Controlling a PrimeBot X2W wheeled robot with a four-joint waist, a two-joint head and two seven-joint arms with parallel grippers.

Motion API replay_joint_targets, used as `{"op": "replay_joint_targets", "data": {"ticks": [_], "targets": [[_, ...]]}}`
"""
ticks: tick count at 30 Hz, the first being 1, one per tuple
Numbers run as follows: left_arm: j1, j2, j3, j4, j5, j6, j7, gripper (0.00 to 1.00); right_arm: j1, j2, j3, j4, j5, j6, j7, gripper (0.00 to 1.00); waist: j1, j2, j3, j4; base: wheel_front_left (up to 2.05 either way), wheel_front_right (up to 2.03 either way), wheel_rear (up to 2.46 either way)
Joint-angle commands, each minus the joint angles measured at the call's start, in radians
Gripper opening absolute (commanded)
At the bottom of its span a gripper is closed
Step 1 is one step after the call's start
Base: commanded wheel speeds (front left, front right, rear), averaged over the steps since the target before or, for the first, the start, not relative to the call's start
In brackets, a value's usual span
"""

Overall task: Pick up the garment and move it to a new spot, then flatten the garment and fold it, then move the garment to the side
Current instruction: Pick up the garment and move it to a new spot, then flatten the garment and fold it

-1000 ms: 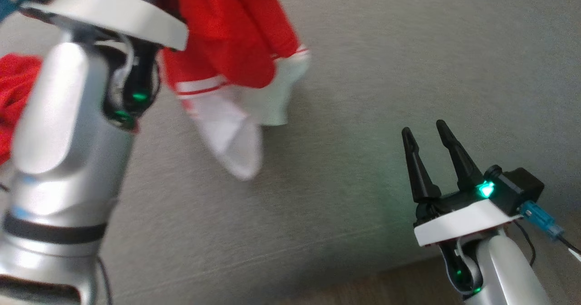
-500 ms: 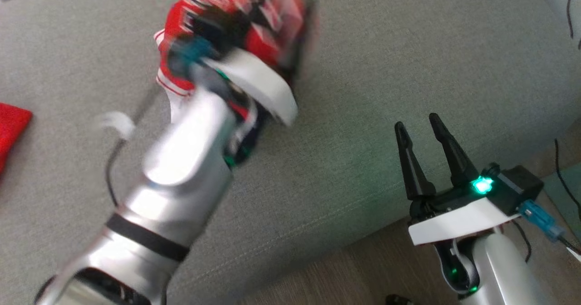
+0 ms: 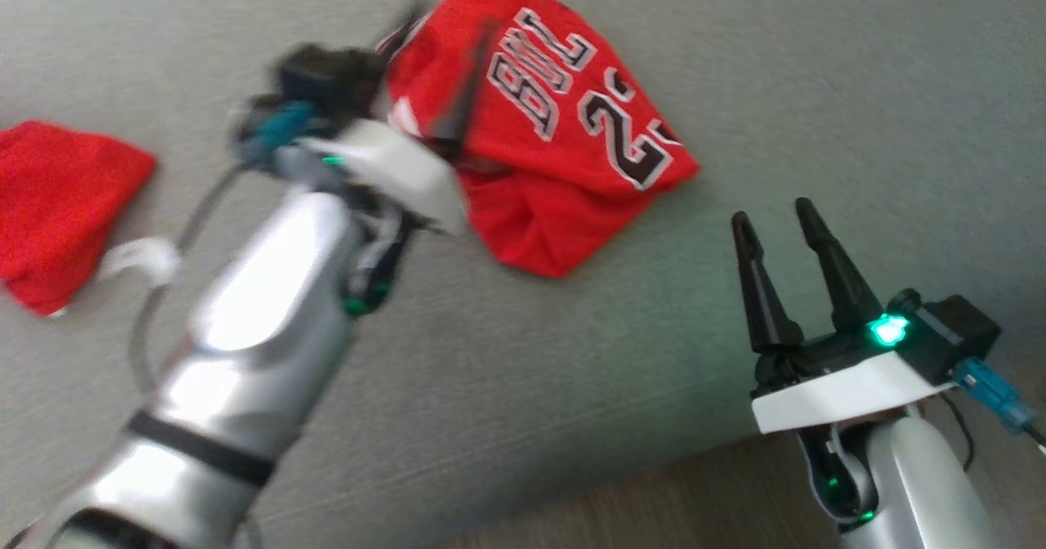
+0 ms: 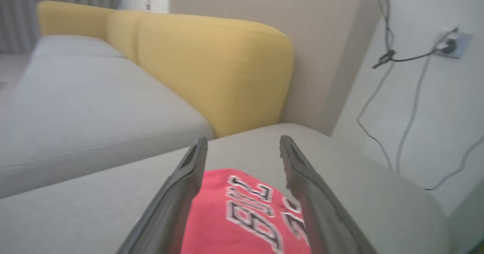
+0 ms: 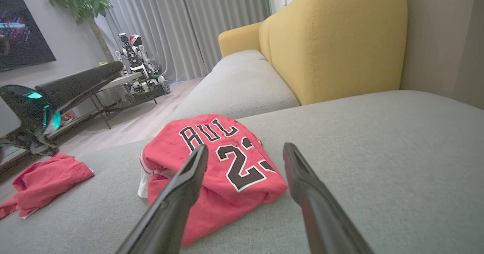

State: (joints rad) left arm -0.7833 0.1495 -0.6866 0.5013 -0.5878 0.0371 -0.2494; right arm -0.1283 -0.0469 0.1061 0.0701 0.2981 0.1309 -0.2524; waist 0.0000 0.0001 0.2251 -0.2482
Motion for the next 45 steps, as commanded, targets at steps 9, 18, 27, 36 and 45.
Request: {"op": "replay_joint_targets", "data": {"ticks": [9,18,27,36,45], "targets": [[0.340,0.147,0.180,-0.229,0.074,0.047,-0.012,1.00,0.052,-0.003,-0.023,0.011,-0.059,0.000,-0.009,1.00,0.0000,-0.0001,-0.137,0.196,0.00,0.00,0.00],[0.657,0.066,0.362,-0.405,0.141,0.048,-0.012,1.00,0.104,-0.003,-0.036,0.041,-0.077,0.000,-0.009,1.00,0.0000,-0.0001,-0.195,0.268,0.00,0.00,0.00],[0.723,-0.029,0.459,-0.426,0.229,-0.042,-0.012,1.00,0.110,-0.003,-0.032,0.085,-0.082,0.000,-0.009,1.00,0.0000,-0.0001,-0.198,0.312,0.00,0.00,0.00],[0.707,-0.074,0.482,-0.394,0.266,-0.102,-0.012,1.00,0.006,-0.003,-0.058,0.279,-0.081,0.000,-0.009,1.00,0.0000,-0.0001,-0.133,0.379,0.00,0.00,0.00],[0.669,-0.094,0.482,-0.363,0.273,-0.137,-0.012,1.00,-0.138,-0.003,-0.125,0.486,-0.068,0.000,-0.009,1.00,0.0000,-0.0001,-0.068,0.468,0.00,0.00,0.00]]}}
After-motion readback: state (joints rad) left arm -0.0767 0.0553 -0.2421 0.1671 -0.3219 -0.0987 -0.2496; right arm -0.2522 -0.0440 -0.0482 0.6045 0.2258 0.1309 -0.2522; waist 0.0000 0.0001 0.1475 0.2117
